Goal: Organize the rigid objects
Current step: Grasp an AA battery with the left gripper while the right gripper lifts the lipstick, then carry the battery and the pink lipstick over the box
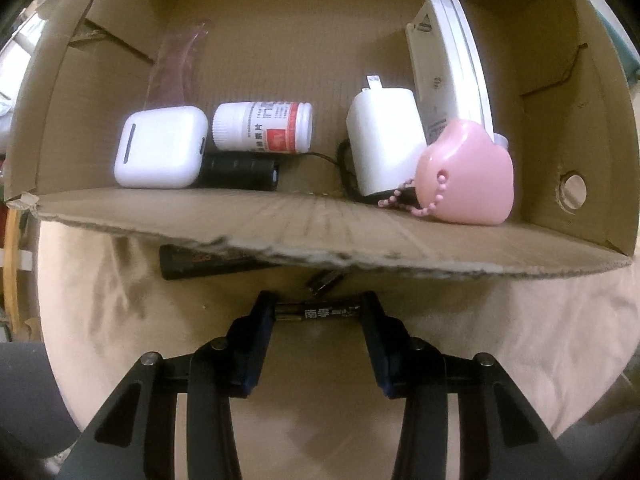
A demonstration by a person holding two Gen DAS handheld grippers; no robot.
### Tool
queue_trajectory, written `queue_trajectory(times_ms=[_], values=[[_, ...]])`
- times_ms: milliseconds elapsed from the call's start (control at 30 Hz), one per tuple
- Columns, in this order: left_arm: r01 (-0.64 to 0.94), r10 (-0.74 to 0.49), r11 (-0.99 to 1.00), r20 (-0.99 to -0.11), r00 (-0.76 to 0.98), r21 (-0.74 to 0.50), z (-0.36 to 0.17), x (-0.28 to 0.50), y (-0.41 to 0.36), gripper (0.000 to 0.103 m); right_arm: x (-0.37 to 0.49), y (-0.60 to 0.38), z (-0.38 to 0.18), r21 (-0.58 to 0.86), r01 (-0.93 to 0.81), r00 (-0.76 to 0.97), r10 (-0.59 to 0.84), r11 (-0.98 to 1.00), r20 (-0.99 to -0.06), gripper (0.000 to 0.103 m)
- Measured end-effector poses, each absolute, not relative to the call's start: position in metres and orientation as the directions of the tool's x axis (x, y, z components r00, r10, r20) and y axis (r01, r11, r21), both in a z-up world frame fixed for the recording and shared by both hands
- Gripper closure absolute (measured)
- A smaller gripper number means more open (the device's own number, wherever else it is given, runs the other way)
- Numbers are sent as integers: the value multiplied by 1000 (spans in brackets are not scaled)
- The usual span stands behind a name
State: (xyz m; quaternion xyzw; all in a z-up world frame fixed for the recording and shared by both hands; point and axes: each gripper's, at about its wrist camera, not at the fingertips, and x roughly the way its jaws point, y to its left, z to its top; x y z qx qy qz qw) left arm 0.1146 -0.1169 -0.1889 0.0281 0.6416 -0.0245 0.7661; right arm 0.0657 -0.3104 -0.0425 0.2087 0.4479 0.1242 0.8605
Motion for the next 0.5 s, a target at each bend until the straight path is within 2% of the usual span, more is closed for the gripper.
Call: queue_trajectory(times_ms=[200, 500], values=[[77, 16, 997, -984, 175, 30, -181, 107, -93, 63, 67, -313, -45, 461, -10, 563, 386, 887, -731, 77], [18, 110, 993, -979, 173, 115, -167, 94, -27, 63, 64, -306, -39, 440, -23, 564, 375, 898, -736, 77]])
